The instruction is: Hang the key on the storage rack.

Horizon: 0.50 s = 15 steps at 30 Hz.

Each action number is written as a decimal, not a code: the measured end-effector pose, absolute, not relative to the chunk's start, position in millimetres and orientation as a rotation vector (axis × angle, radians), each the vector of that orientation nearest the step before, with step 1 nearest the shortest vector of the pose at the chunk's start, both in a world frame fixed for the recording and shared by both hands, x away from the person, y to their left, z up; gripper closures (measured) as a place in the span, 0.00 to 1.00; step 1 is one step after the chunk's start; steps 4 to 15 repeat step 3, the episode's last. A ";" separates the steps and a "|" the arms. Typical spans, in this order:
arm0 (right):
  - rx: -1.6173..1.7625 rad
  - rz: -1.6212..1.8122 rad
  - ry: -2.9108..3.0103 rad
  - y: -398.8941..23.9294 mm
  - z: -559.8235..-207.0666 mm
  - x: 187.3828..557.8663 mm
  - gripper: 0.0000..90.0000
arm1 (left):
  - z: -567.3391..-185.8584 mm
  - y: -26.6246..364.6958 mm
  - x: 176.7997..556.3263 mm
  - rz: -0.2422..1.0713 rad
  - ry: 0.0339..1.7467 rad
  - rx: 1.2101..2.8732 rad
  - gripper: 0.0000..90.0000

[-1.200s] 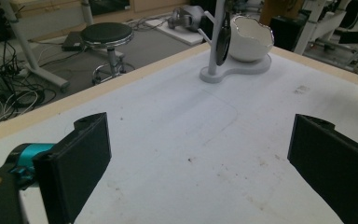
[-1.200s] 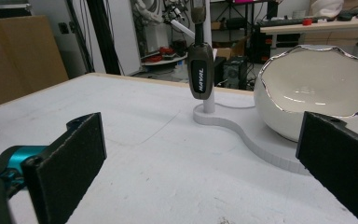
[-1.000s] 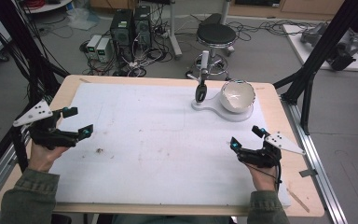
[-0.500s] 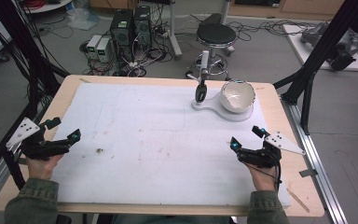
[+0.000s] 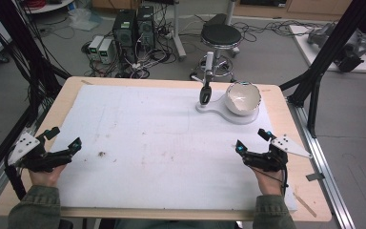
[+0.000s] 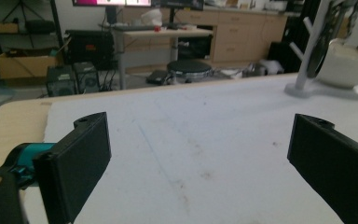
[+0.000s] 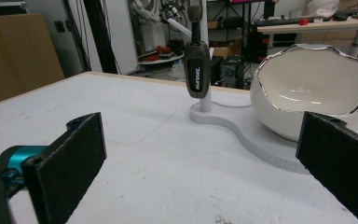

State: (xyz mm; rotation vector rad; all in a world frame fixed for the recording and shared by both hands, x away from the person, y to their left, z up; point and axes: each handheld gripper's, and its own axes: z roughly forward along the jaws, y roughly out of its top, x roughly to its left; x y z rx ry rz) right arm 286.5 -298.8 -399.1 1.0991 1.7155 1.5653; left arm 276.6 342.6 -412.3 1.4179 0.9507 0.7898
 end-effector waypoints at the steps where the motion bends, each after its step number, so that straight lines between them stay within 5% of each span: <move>1: 1.094 1.567 1.720 -298.8 -399.1 286.6 0.01 | -411.8 342.5 276.1 0.794 0.944 1.416 0.07; 15: 1.097 1.564 1.723 -298.3 -399.3 286.6 0.01 | -411.6 341.5 275.7 0.792 0.944 1.414 0.07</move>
